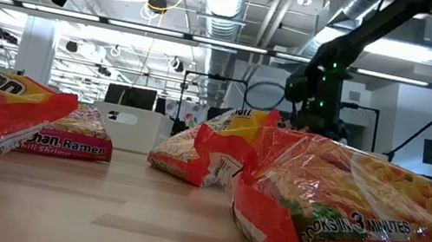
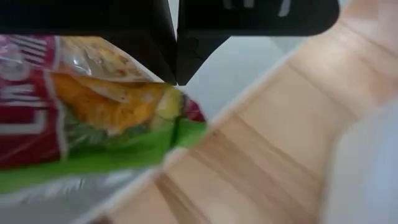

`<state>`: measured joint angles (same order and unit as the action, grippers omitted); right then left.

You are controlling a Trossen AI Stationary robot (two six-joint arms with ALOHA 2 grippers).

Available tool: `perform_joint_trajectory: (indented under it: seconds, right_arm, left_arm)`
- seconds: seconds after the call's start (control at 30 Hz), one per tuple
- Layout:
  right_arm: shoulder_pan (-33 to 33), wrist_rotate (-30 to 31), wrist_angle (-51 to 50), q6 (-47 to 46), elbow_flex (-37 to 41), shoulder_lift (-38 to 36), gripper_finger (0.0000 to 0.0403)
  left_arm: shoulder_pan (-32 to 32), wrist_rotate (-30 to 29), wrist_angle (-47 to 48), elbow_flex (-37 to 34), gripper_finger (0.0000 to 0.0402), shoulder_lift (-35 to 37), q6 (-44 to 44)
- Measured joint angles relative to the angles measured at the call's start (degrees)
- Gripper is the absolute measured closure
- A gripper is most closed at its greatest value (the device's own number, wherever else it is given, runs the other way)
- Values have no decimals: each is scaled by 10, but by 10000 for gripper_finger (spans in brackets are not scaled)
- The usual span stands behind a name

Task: Sort Maruchan noodles
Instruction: Put the green noodle pack into the right white bin, then put the orange noodle pack into the middle white bin

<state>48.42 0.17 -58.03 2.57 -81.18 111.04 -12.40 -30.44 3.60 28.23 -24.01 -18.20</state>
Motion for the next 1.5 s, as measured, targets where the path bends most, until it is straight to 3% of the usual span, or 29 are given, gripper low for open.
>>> perform_joint_trajectory:
  seconds: [0.27, 0.67, 0.93, 1.3, 1.5]
  right_arm:
    - [6, 62, 28, 2, -1, 8, 376]
    - [26, 48, 33, 3, -1, 10, 376]
    - [1, 42, 7, 1, -1, -45, 376]
    - [-66, 38, -15, -71, -1, -153, 376]
    - [-122, 37, -14, -102, -1, -211, 351]
  left_arm:
    - [0, 0, 0, 0, 287, 0, -3]
    - [0, -4, 0, 0, 287, 0, 1]
    - [0, -4, 0, 0, 287, 0, 12]
    - [0, -2, 0, 0, 287, 0, 76]
    - [0, -13, 0, 0, 287, 0, 65]
